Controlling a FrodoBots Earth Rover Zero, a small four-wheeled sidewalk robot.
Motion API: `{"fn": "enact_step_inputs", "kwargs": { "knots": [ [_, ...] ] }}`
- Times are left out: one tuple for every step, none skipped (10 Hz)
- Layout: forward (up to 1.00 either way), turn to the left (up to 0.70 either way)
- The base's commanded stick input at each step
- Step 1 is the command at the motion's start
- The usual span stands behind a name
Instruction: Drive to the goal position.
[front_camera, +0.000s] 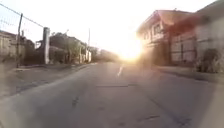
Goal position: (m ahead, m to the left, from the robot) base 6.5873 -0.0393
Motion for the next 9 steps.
{"fn": "enact_step_inputs", "kwargs": {
  "knots": [
    [1.00, 0.12],
    [1.00, 0.13],
    [1.00, 0.13],
    [1.00, 0.13],
    [1.00, 0.13],
    [1.00, 0.13],
    [1.00, 0.13],
    [1.00, 0.13],
    [1.00, 0.13]
  ]
}}
